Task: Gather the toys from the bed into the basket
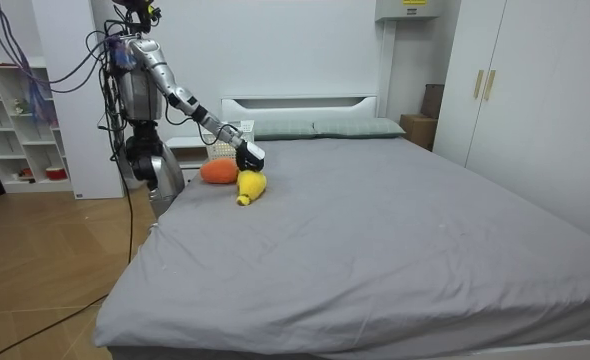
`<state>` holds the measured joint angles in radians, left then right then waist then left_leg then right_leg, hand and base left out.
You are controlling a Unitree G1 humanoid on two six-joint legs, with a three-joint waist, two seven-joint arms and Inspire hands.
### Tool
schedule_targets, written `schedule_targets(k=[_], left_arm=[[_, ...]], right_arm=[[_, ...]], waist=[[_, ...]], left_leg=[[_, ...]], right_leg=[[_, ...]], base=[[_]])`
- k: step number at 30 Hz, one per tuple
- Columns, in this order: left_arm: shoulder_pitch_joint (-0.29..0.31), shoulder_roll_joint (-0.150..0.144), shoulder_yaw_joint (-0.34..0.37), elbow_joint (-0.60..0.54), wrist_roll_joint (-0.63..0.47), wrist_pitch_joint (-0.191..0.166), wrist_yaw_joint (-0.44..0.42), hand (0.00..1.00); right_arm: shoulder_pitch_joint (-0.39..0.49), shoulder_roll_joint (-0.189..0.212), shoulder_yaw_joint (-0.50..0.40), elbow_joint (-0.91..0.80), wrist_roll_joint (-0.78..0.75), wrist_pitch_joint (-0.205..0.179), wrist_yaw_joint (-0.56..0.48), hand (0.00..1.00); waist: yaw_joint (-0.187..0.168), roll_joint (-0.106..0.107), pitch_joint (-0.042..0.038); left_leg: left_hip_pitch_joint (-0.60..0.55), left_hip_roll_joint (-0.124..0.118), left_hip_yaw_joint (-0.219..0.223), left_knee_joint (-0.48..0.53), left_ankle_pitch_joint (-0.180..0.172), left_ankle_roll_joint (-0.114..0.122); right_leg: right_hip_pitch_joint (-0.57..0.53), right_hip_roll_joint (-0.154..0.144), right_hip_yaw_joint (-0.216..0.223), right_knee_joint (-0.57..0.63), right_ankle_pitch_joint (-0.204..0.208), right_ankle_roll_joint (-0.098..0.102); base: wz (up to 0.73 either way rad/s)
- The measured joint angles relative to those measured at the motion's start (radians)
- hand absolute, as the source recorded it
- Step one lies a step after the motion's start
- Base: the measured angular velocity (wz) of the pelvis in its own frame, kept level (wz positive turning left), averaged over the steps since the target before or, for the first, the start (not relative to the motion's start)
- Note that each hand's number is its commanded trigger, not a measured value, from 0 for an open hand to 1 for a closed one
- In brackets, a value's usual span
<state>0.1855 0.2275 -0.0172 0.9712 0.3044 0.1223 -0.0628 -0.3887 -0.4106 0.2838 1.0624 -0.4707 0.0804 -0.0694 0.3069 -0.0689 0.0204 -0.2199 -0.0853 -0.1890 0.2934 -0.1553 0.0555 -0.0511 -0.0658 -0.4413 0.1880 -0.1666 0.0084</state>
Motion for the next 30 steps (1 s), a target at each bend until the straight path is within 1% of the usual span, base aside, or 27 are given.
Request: schedule_targets(k=[3, 5, 7, 8, 10, 11, 12, 14, 16, 17, 18, 19, 20, 21, 22, 23, 24, 25, 26, 28, 29, 30], left_arm=[[-0.002, 0.008, -0.021, 0.001, -0.011, 0.0, 0.004, 0.0], [-0.01, 0.013, -0.041, 0.002, -0.03, -0.005, 0.009, 0.0], [-0.016, 0.013, -0.045, 0.002, -0.039, -0.023, 0.009, 0.0], [-0.018, 0.013, -0.045, 0.001, -0.039, -0.026, 0.009, 0.0], [-0.018, 0.015, -0.044, 0.001, -0.039, -0.036, 0.009, 0.0], [-0.018, 0.015, -0.042, 0.0, -0.038, -0.037, 0.009, 0.0], [-0.019, 0.016, -0.037, -0.001, -0.037, -0.038, 0.009, 0.0], [-0.019, 0.018, -0.034, -0.005, -0.037, -0.038, 0.009, 0.0], [-0.007, 0.017, -0.026, -0.004, -0.028, -0.038, 0.009, 0.0], [0.002, 0.018, -0.013, -0.004, -0.027, -0.038, 0.009, 0.0], [0.003, 0.018, -0.003, -0.004, -0.027, -0.038, 0.009, 0.0], [0.002, 0.019, 0.013, -0.003, -0.027, -0.038, 0.009, 0.0], [0.002, 0.02, 0.018, -0.003, -0.028, -0.038, 0.01, 0.0], [0.006, 0.02, 0.031, -0.001, -0.027, -0.038, 0.01, 0.0], [0.013, 0.02, 0.044, -0.002, -0.027, -0.038, 0.011, 0.0], [0.017, 0.02, 0.055, -0.004, -0.027, -0.038, 0.013, 0.0], [0.02, 0.02, 0.057, -0.005, -0.027, -0.038, 0.015, 0.0], [0.026, 0.019, 0.057, -0.009, -0.025, -0.038, 0.017, 0.0], [0.029, 0.019, 0.057, -0.011, -0.026, -0.038, 0.018, 0.0], [0.055, 0.016, 0.057, -0.029, -0.026, -0.037, 0.028, 0.0], [0.061, 0.016, 0.057, -0.031, -0.026, -0.037, 0.031, 0.0], [0.073, 0.015, 0.058, -0.034, -0.027, -0.036, 0.032, 0.0]], right_arm=[[-0.022, 0.0, 0.001, 0.028, 0.01, -0.007, -0.023, 1.0], [-0.026, -0.002, 0.001, 0.043, 0.034, -0.02, -0.036, 1.0], [-0.026, -0.003, -0.001, 0.051, 0.053, -0.039, -0.047, 1.0], [-0.026, -0.003, -0.001, 0.049, 0.058, -0.042, -0.05, 1.0], [-0.026, -0.003, -0.002, 0.032, 0.093, -0.05, -0.051, 1.0], [-0.026, -0.003, -0.004, 0.025, 0.1, -0.051, -0.051, 1.0], [-0.026, -0.002, -0.012, 0.017, 0.113, -0.059, -0.05, 1.0], [-0.025, -0.002, -0.033, -0.007, 0.124, -0.057, -0.046, 1.0], [-0.016, -0.002, -0.038, -0.105, 0.125, -0.053, -0.032, 1.0], [-0.01, -0.002, -0.042, -0.15, 0.128, -0.054, -0.023, 1.0], [-0.007, -0.002, -0.043, -0.175, 0.13, -0.054, -0.018, 1.0], [0.017, -0.006, -0.043, -0.238, 0.13, -0.053, -0.014, 1.0], [0.031, -0.007, -0.043, -0.27, 0.13, -0.053, -0.014, 1.0], [0.057, -0.007, -0.043, -0.338, 0.128, -0.055, -0.014, 1.0], [0.081, -0.007, -0.045, -0.401, 0.12, -0.057, -0.013, 1.0], [0.098, -0.008, -0.054, -0.453, 0.119, -0.057, -0.013, 1.0], [0.1, -0.008, -0.058, -0.471, 0.121, -0.057, -0.013, 1.0], [0.105, -0.008, -0.071, -0.504, 0.118, -0.057, -0.013, 1.0], [0.114, -0.008, -0.083, -0.524, 0.117, -0.056, -0.014, 1.0], [0.151, -0.008, -0.121, -0.614, 0.112, -0.056, -0.014, 1.0], [0.155, -0.008, -0.127, -0.633, 0.111, -0.056, -0.014, 1.0], [0.159, -0.008, -0.134, -0.662, 0.111, -0.055, -0.011, 1.0]], waist=[[-0.002, 0.0, 0.0002], [-0.002, 0.0, 0.0006], [-0.007, 0.001, 0.0012], [-0.01, 0.002, 0.0014], [-0.012, 0.001, 0.0017], [-0.016, 0.001, 0.0016], [-0.029, -0.001, 0.0015], [-0.043, -0.006, 0.0011], [-0.06, -0.008, 0.0007], [-0.076, -0.012, -0.0001], [-0.086, -0.013, 0.0005], [-0.096, -0.019, -0.0009], [-0.098, -0.022, -0.0012], [-0.103, -0.026, -0.0018], [-0.114, -0.029, -0.0044], [-0.12, -0.033, -0.0073], [-0.125, -0.033, -0.0074], [-0.141, -0.032, -0.0082], [-0.149, -0.031, -0.0096], [-0.166, -0.026, -0.0126], [-0.168, -0.025, -0.0122], [-0.168, -0.022, -0.0151]], left_leg=[[0.0, 0.0, -0.001, -0.006, 0.003, 0.0], [0.004, 0.001, 0.002, -0.006, 0.003, 0.0], [0.007, 0.002, 0.011, -0.009, 0.003, 0.0], [0.008, 0.002, 0.013, -0.01, 0.004, 0.0], [0.02, 0.005, 0.025, -0.027, 0.004, 0.001], [0.021, 0.005, 0.025, -0.028, 0.004, 0.002], [0.023, 0.005, 0.025, -0.032, 0.005, 0.002], [0.027, 0.006, 0.039, -0.04, 0.007, 0.004], [0.051, 0.01, 0.069, -0.057, 0.009, 0.007], [0.062, 0.011, 0.081, -0.062, 0.009, 0.007], [0.069, 0.011, 0.082, -0.065, 0.009, 0.007], [0.087, 0.013, 0.089, -0.077, 0.01, 0.008], [0.098, 0.015, 0.098, -0.083, 0.01, 0.008], [0.122, 0.018, 0.111, -0.096, 0.009, 0.008], [0.139, 0.019, 0.117, -0.106, 0.009, 0.008], [0.152, 0.021, 0.129, -0.113, 0.009, 0.008], [0.158, 0.023, 0.132, -0.115, 0.009, 0.008], [0.167, 0.023, 0.134, -0.118, 0.009, 0.008], [0.175, 0.023, 0.135, -0.119, 0.008, 0.009], [0.202, 0.025, 0.143, -0.127, 0.007, 0.009], [0.209, 0.026, 0.148, -0.128, 0.006, 0.009], [0.217, 0.028, 0.156, -0.13, 0.005, 0.01]], right_leg=[[-0.003, -0.001, 0.0, -0.001, 0.0, 0.0], [-0.002, -0.001, 0.002, -0.001, 0.0, 0.0], [-0.001, -0.002, 0.009, -0.002, 0.0, 0.0], [-0.002, -0.002, 0.01, -0.002, 0.0, 0.0], [-0.002, -0.003, 0.027, -0.002, 0.0, 0.0], [-0.001, -0.003, 0.028, -0.002, 0.0, 0.0], [-0.001, -0.004, 0.031, -0.002, 0.0, 0.0], [-0.004, -0.003, 0.046, -0.002, 0.0, 0.0], [-0.001, -0.004, 0.077, -0.001, 0.0, 0.0], [0.004, -0.004, 0.085, -0.003, 0.0, 0.0], [0.01, -0.004, 0.086, -0.004, 0.0, 0.0], [0.019, -0.004, 0.095, -0.005, 0.0, 0.0], [0.024, -0.002, 0.103, -0.005, 0.0, 0.0], [0.038, -0.001, 0.116, -0.009, 0.0, 0.0], [0.053, 0.0, 0.119, -0.018, 0.0, 0.0], [0.059, 0.002, 0.131, -0.02, 0.0, 0.0], [0.062, 0.003, 0.135, -0.02, 0.0, 0.0], [0.072, 0.003, 0.137, -0.022, 0.0, 0.0], [0.076, 0.004, 0.141, -0.022, 0.0, 0.0], [0.097, 0.005, 0.151, -0.022, 0.0, 0.0], [0.101, 0.006, 0.157, -0.022, 0.0, 0.0], [0.106, 0.008, 0.168, -0.02, 0.0, 0.0]], base=[[0.0], [0.0], [-0.07], [-0.14], [-0.21], [-0.12], [-0.03], [-0.12], [-0.38], [-0.29], [-0.2], [-0.16], [-0.32], [-0.31], [-0.35], [-0.24], [-0.22], [-0.09], [0.0], [-0.1], [-0.27], [-0.26]])
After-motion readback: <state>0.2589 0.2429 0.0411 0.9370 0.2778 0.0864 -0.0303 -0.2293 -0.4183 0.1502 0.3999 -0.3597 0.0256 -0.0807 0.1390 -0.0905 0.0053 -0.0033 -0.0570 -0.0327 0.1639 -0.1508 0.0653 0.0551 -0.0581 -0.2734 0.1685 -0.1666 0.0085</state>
